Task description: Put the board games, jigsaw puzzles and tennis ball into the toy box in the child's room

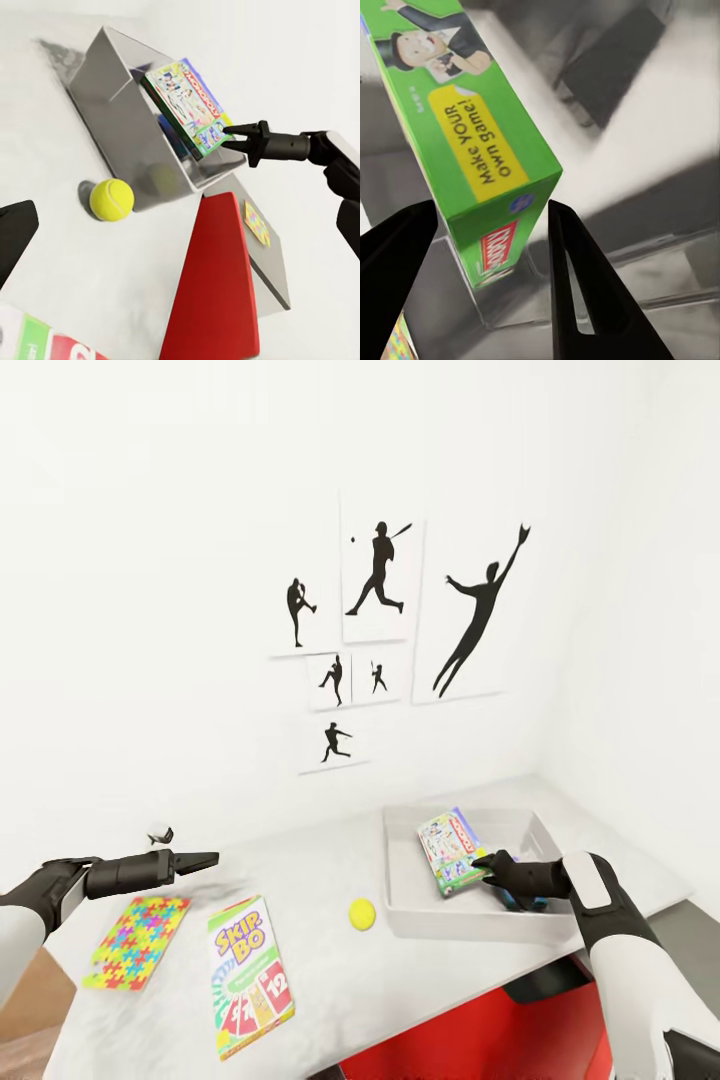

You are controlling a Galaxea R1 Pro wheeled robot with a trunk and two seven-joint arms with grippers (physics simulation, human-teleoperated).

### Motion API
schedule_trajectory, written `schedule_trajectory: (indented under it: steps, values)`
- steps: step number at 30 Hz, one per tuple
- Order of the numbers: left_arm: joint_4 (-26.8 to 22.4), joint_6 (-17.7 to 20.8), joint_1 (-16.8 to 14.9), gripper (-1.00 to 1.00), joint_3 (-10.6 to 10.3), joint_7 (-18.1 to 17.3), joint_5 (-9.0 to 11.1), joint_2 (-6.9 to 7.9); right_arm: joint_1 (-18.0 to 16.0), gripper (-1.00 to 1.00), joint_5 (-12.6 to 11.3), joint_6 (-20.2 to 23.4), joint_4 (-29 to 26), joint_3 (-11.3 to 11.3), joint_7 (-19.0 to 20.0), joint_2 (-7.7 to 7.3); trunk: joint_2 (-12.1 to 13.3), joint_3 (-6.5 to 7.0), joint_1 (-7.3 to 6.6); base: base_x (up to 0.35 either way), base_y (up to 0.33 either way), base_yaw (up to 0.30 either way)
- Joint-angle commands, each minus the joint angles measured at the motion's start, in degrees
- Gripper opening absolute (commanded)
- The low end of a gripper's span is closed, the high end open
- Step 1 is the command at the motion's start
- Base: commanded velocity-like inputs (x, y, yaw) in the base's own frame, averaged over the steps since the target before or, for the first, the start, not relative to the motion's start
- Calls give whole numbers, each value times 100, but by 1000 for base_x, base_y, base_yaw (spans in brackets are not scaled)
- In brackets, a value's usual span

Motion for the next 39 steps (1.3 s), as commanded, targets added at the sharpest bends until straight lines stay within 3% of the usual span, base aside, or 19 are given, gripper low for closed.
schedule_trajectory:
  steps: [1,24,27,33,39]
  values:
    - [0,60,-5,100,11,-25,-17,0,-19,-100,-68,19,-4,-11,-63,2,-14,-23,4,0,0,0]
    - [0,60,-5,100,11,-25,-19,-1,-176,-100,-60,10,-8,14,-94,35,-14,-191,4,0,0,3]
    - [0,60,-5,100,11,-25,-19,-1,-181,-100,-50,8,-12,23,-226,105,-14,-192,4,0,0,0]
    - [0,60,-5,100,11,-25,-20,3,-359,-100,-65,6,-27,25,-933,315,-14,-193,4,0,0,0]
    - [0,60,-5,100,11,-25,-20,7,-417,-100,-67,6,-29,25,-1136,388,-14,-193,4,0,0,0]
